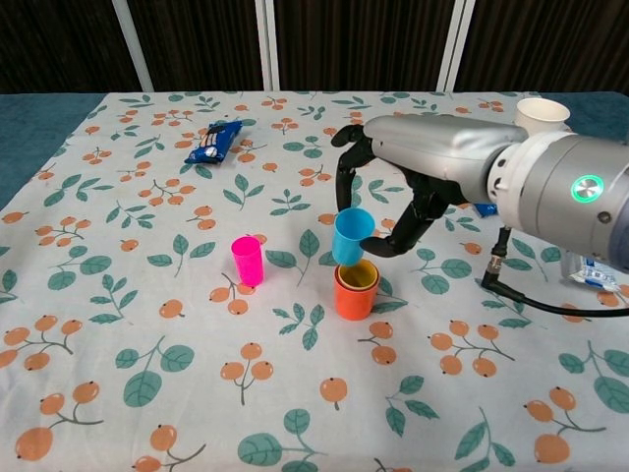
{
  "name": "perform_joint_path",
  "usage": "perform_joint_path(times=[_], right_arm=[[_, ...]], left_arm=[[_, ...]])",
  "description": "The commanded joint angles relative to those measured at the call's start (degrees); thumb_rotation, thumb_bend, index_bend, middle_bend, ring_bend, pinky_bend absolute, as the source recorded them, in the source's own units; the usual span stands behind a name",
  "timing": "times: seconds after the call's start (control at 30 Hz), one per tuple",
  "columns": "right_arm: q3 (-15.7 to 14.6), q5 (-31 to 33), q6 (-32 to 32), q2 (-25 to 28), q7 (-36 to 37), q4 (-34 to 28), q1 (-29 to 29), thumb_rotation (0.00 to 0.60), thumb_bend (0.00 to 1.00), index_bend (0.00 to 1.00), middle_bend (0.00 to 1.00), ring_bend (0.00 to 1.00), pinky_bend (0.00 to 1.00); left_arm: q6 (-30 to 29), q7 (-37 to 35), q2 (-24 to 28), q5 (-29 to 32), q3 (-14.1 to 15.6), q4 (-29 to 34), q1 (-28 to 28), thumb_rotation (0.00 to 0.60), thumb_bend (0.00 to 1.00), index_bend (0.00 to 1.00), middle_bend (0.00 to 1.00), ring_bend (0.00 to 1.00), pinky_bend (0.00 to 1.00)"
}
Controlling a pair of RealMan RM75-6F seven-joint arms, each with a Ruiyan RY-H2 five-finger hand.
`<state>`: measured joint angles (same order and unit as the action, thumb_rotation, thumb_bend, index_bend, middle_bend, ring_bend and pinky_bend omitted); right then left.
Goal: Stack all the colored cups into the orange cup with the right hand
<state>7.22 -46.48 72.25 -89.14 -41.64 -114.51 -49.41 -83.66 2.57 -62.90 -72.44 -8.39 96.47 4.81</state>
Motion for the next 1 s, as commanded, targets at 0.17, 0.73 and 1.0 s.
perform_joint_path(times=[0.17, 0.73, 1.0], right_arm=[[-0.5, 0.1, -0.6, 0.0, 0.2, 0.3, 0.3, 0.600, 0.40, 0.49, 0.00, 0.05, 0.14], [-1.4, 0.0, -2.0, -0.6, 1.0, 1.8, 1.3, 0.600, 0.40, 0.46, 0.00, 0.05, 0.14], [-2.3, 2.3, -5.4, 1.2, -2.2, 0.9, -0.4, 0.600, 0.35, 0.04, 0.00, 0.01, 0.14]], left_arm=[[0.0, 0.2, -0.1, 0.0, 0.1, 0.0, 0.0, 0.600, 0.12, 0.05, 0.00, 0.00, 0.00], [-0.1, 0.5, -0.2, -0.2, 0.1, 0.1, 0.0, 0.600, 0.12, 0.05, 0.00, 0.00, 0.00], [-0.2, 0.5, -0.2, -0.2, 0.1, 0.1, 0.0, 0.600, 0.12, 0.05, 0.00, 0.00, 0.00]])
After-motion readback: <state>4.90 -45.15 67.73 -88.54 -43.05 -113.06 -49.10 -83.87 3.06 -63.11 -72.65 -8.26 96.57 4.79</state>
